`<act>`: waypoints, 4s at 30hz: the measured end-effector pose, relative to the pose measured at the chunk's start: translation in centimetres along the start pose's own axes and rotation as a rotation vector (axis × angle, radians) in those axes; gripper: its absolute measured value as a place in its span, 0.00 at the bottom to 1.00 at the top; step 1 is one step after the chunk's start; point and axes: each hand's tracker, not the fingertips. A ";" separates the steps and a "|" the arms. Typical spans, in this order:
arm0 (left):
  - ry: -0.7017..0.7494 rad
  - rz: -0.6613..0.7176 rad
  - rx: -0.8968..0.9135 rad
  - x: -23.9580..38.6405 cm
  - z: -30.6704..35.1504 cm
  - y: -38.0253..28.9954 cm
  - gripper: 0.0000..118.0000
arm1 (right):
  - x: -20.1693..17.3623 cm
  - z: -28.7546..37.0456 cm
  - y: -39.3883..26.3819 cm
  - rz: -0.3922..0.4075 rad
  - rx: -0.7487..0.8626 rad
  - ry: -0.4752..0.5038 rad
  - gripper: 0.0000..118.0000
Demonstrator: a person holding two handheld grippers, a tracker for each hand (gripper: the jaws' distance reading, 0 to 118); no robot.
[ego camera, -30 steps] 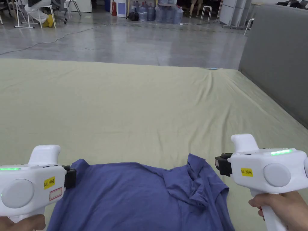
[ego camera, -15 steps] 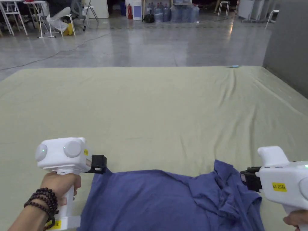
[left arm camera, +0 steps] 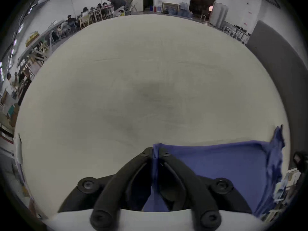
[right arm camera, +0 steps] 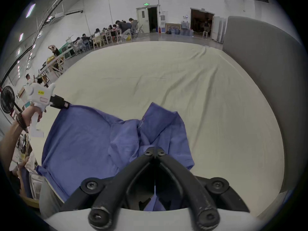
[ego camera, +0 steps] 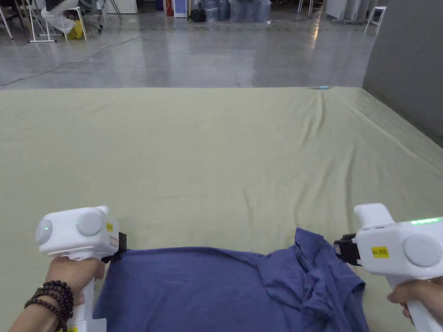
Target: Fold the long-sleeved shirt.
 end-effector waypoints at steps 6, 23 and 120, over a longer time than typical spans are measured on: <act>-0.010 -0.075 0.033 0.5 3.1 0.0 0.00 | 1.4 -5.8 6.2 -0.045 -0.097 -0.032 0.30; -0.020 -0.089 0.043 1.6 3.1 -1.1 0.00 | 1.1 -15.3 5.7 -0.163 -0.382 0.009 0.28; -0.899 0.437 -0.111 -11.0 7.0 -25.8 0.96 | -14.5 16.1 -14.0 -0.009 0.407 -0.054 0.00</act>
